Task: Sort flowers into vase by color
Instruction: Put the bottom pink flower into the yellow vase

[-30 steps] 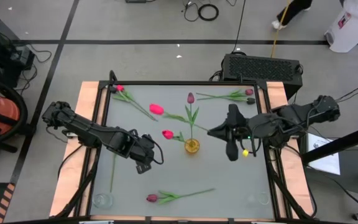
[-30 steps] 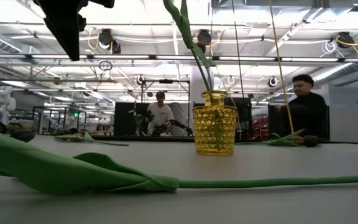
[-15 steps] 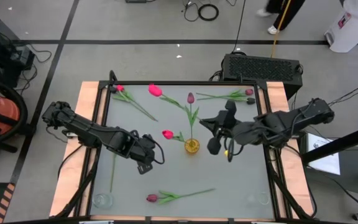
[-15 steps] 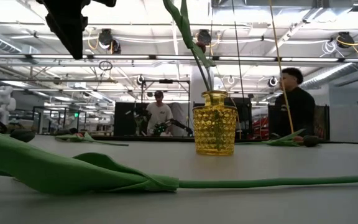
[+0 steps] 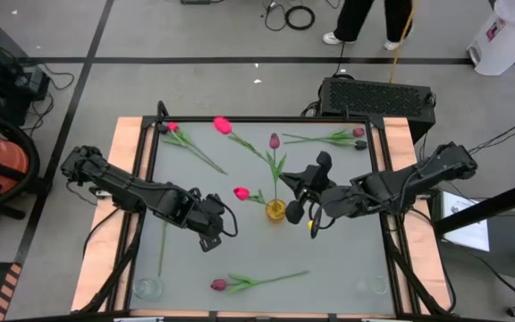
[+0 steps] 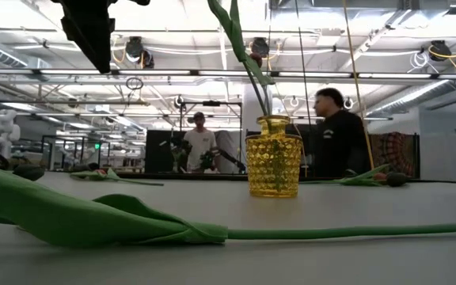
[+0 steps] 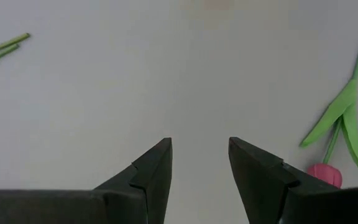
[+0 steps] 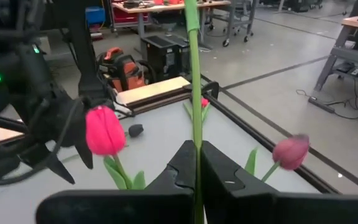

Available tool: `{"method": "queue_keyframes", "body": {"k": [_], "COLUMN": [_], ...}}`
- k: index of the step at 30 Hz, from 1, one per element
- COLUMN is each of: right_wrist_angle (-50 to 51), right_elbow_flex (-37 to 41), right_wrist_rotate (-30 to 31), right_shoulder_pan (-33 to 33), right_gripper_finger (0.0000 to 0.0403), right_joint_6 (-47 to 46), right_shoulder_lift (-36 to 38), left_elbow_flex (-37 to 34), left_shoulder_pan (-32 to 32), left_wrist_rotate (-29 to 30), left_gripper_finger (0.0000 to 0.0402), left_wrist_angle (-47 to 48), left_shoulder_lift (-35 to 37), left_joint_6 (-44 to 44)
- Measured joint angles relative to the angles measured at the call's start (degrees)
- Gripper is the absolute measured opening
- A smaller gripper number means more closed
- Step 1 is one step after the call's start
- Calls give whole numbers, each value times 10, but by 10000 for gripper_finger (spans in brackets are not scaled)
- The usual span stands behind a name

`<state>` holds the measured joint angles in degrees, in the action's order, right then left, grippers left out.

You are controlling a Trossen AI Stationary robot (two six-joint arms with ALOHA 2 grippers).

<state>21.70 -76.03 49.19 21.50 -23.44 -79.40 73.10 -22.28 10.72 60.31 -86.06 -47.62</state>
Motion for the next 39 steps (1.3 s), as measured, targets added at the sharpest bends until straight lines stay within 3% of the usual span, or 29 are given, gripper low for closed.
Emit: {"method": "queue_keyframes", "body": {"k": [13, 23, 27, 39], "right_wrist_angle": [-138, -422, -495, -538], "right_elbow_flex": [186, 352, 381, 387], "right_wrist_rotate": [4, -13, -29, -88], "right_shoulder_pan": [-2, -12, -13, -32], "right_gripper_finger": [0, 0, 0, 0], "right_joint_6": [13, 81, 108, 134], "right_shoulder_lift": [118, 158, 150, 87], "left_elbow_flex": [0, 0, 0, 0], "left_shoulder_pan": [-2, -2, -2, -2], "left_wrist_rotate": [0, 0, 3, 6], "left_gripper_finger": [167, 167, 167, 167], "left_wrist_angle": [0, -1, -1, -17], "left_shoulder_lift": [0, 0, 0, 0], "left_joint_6": [4, 3, 3, -1]}}
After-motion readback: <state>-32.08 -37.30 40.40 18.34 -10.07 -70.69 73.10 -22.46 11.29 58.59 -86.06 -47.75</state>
